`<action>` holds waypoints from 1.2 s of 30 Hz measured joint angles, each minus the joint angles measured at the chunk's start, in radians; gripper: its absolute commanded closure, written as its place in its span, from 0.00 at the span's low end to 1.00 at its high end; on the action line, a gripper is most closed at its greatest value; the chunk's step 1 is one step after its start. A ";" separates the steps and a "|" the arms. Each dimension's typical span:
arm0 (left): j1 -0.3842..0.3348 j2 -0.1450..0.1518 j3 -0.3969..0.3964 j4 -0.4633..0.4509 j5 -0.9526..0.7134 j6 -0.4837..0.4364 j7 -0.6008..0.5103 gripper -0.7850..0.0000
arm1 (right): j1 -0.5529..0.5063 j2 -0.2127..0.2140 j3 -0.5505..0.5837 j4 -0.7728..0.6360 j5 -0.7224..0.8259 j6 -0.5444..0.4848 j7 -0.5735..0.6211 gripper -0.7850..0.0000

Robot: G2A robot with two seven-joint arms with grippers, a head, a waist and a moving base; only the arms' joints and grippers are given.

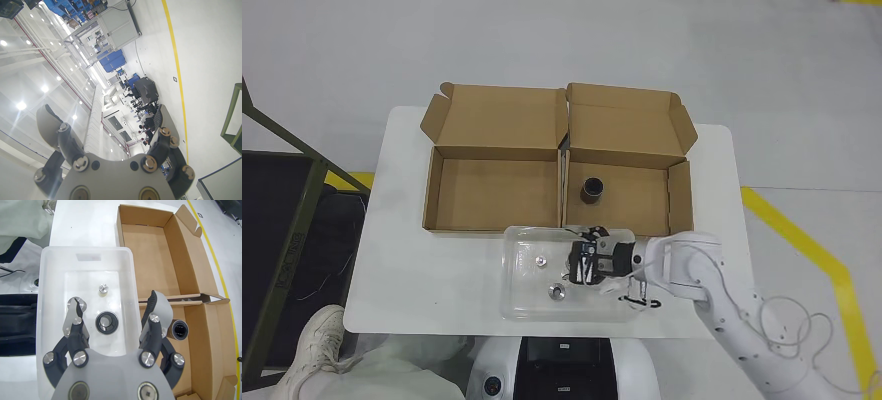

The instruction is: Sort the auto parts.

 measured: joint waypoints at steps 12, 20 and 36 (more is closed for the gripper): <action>0.000 0.000 0.000 0.000 0.000 0.000 0.000 0.00 | 0.005 0.003 -0.033 0.040 -0.030 -0.019 0.015 0.20; 0.000 0.000 0.000 0.000 0.000 0.000 0.000 0.00 | 0.021 0.000 -0.055 0.086 -0.014 -0.011 0.044 0.21; 0.000 0.000 0.000 0.000 0.000 0.000 0.000 0.00 | 0.091 -0.020 -0.123 0.194 0.014 0.030 0.114 0.23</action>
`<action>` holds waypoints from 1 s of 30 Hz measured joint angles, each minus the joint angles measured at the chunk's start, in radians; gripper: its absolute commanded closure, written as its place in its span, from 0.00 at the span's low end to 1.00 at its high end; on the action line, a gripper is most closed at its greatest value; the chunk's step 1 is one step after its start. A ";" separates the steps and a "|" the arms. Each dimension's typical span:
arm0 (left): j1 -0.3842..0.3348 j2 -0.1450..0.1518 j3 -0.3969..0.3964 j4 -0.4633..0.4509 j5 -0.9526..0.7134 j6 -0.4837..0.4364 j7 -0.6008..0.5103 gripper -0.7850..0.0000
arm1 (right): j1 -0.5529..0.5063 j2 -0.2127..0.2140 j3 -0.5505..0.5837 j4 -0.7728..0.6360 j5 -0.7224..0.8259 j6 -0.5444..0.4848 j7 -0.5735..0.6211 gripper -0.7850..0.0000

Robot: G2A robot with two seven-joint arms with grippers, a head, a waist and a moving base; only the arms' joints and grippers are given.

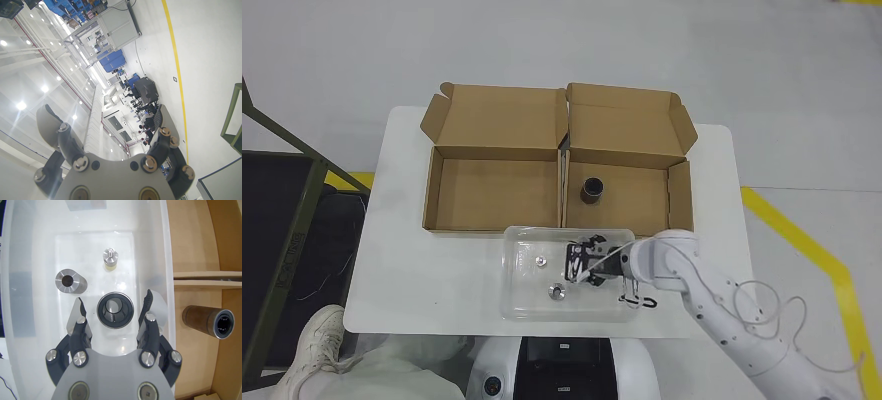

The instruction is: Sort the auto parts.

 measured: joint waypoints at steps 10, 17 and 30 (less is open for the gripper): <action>0.000 0.000 0.000 0.000 0.000 0.000 0.000 0.00 | 0.021 -0.004 -0.012 0.053 0.017 0.004 0.006 0.26; 0.000 0.000 0.000 0.000 0.000 0.000 0.000 0.00 | 0.037 -0.008 -0.025 0.081 0.027 -0.004 0.006 0.45; 0.000 0.000 0.000 0.000 0.000 0.000 0.000 0.00 | 0.041 -0.005 -0.022 0.089 0.059 -0.019 -0.002 1.00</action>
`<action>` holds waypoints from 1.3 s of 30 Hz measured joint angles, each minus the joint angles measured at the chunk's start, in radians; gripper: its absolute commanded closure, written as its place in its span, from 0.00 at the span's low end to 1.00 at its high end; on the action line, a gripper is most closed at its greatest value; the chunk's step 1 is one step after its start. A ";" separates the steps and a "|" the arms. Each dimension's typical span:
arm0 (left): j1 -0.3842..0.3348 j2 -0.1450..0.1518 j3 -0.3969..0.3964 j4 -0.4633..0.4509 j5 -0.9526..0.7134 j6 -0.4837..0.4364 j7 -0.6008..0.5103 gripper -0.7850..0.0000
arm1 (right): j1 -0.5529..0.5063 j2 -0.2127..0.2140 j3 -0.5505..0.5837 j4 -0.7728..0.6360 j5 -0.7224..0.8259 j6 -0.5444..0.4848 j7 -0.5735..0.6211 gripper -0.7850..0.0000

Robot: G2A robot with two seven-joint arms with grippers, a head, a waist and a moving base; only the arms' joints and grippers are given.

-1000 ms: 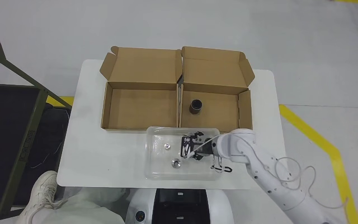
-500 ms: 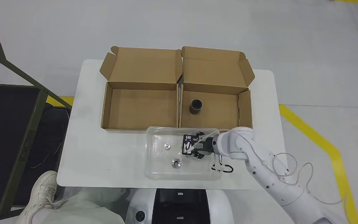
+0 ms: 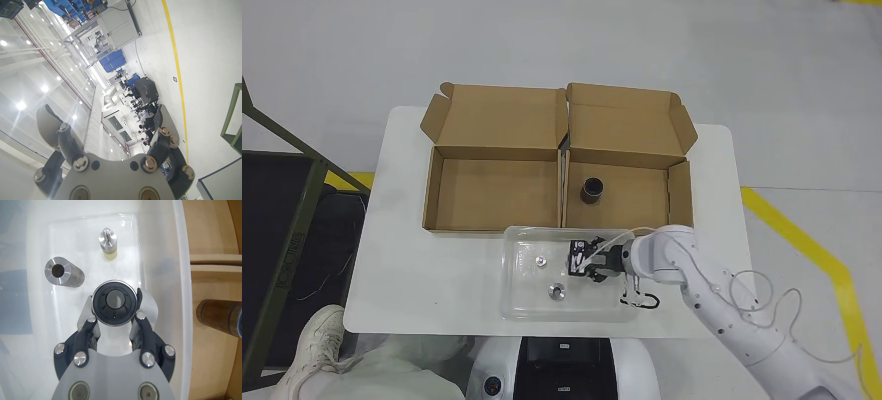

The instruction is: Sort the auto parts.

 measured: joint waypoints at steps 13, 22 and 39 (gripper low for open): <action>0.000 0.000 0.000 0.000 0.000 0.000 0.000 0.00 | -0.044 0.020 0.049 -0.109 0.043 -0.002 0.015 1.00; 0.000 0.000 0.000 0.000 0.000 0.000 0.000 0.00 | -0.068 0.029 0.066 -0.177 0.027 0.005 -0.033 1.00; 0.000 0.000 0.000 0.000 0.000 0.000 0.000 0.00 | -0.094 0.036 0.155 -0.274 -0.058 0.080 -0.451 1.00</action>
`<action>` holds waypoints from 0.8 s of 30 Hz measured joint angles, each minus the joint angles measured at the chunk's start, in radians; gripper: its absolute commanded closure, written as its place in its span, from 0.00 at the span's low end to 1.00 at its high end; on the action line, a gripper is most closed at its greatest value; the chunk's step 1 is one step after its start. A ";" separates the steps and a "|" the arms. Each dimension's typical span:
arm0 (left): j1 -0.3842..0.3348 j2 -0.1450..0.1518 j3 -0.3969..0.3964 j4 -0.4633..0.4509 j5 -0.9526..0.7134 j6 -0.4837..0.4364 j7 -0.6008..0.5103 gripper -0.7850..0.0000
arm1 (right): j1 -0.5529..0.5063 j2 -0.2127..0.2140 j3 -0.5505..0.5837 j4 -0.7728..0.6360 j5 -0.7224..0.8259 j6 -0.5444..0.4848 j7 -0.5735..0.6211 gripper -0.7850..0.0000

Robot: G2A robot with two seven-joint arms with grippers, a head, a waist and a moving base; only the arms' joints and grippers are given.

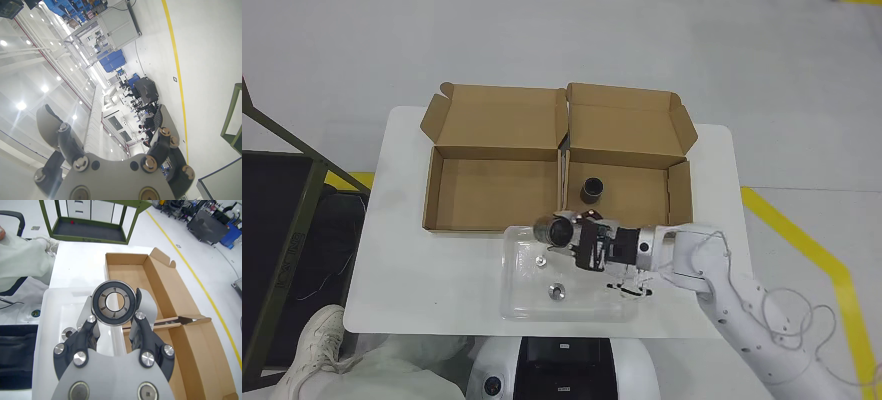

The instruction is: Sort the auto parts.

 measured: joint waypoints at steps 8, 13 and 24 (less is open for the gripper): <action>0.000 0.000 0.000 0.000 0.000 0.000 0.000 0.00 | -0.017 0.006 0.049 -0.030 -0.044 0.017 -0.200 1.00; 0.000 0.000 0.000 0.000 0.000 0.000 0.000 0.00 | -0.031 0.011 0.086 -0.059 -0.068 0.023 -0.298 1.00; 0.000 0.000 0.000 0.000 0.000 0.000 0.000 0.00 | -0.074 0.016 0.124 -0.105 -0.125 0.070 -0.474 1.00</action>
